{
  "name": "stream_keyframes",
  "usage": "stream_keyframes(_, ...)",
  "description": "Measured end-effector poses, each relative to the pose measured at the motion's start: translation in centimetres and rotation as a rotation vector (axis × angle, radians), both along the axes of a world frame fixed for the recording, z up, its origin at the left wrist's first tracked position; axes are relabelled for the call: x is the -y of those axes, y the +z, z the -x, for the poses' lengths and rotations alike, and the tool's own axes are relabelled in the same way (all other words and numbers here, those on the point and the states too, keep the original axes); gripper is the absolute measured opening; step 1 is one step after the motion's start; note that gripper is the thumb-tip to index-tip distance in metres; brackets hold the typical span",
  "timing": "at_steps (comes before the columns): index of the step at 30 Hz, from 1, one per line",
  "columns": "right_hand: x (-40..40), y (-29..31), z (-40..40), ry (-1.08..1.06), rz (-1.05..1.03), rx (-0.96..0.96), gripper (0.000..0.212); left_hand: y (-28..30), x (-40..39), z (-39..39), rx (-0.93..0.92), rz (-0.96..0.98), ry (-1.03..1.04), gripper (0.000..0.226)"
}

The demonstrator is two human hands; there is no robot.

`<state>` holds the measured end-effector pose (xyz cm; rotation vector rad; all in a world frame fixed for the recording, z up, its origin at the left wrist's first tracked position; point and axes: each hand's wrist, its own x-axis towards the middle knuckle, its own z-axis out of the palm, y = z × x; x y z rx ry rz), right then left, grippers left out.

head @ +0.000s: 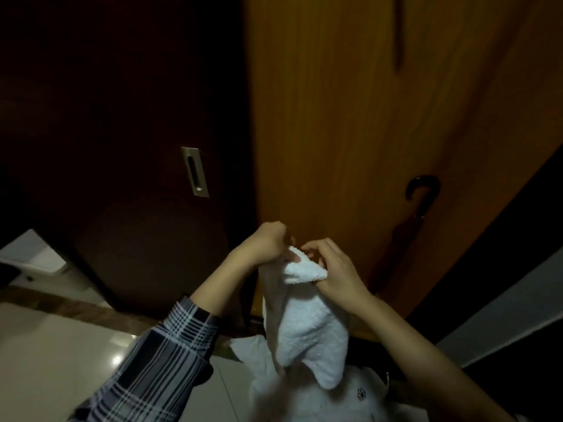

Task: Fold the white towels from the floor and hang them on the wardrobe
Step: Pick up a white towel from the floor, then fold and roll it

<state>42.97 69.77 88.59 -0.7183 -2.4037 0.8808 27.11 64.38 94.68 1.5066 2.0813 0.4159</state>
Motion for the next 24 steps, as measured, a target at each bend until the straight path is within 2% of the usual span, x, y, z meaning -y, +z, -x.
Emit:
stream_keyframes(2, 0.4, 0.4, 0.7, 0.029, 0.087, 0.077, 0.069, 0.4, 0.5, 0.1, -0.116, -0.046, -0.041, 0.038)
stream_keyframes(4, 0.6, 0.9, 1.3, 0.079, 0.294, 0.131, 0.092, 0.6, 1.1, 0.6, -0.188, -0.119, -0.096, 0.038)
stream_keyframes(6, 0.8, 1.6, 1.8, 0.161, 0.486, 0.132, 0.098, 0.8, 1.7, 1.1, -0.177, -0.193, -0.163, 0.032)
stream_keyframes(7, 0.7, 1.8, 2.0, 0.214, 0.527, 0.155, 0.091, 0.8, 2.1, 1.3, -0.12, -0.226, -0.192, 0.029)
stream_keyframes(10, 0.7, 2.3, 2.5, 0.347, 0.619, 0.252, 0.05, 1.2, 3.2, 1.8, 0.109, -0.315, -0.217, 0.032)
stream_keyframes(14, 0.3, 1.7, 2.5, 0.295, 0.734, 0.164, 0.04, 0.9, 4.9, 3.2, 0.257, -0.386, -0.157, 0.034)
stream_keyframes(17, -0.1, 0.8, 2.8, 0.253, 0.559, 0.168, 0.021, 0.7, 6.3, 4.2, 0.348, -0.449, -0.118, 0.033)
stream_keyframes(18, -0.2, 0.5, 2.9, 0.27, 0.511, 0.223, 0.02, 0.6, 6.7, 4.5, 0.375, -0.472, -0.106, 0.032)
stream_keyframes(21, 0.2, -0.3, 3.6, 0.332, 0.489, 0.394, 0.038, 0.2, 7.9, 5.5, 0.445, -0.531, -0.053, 0.032)
stream_keyframes(24, 0.7, -0.7, 4.5, 0.323, 0.511, 0.445, 0.045, -0.8, 9.0, 6.9, 0.462, -0.574, -0.001, 0.033)
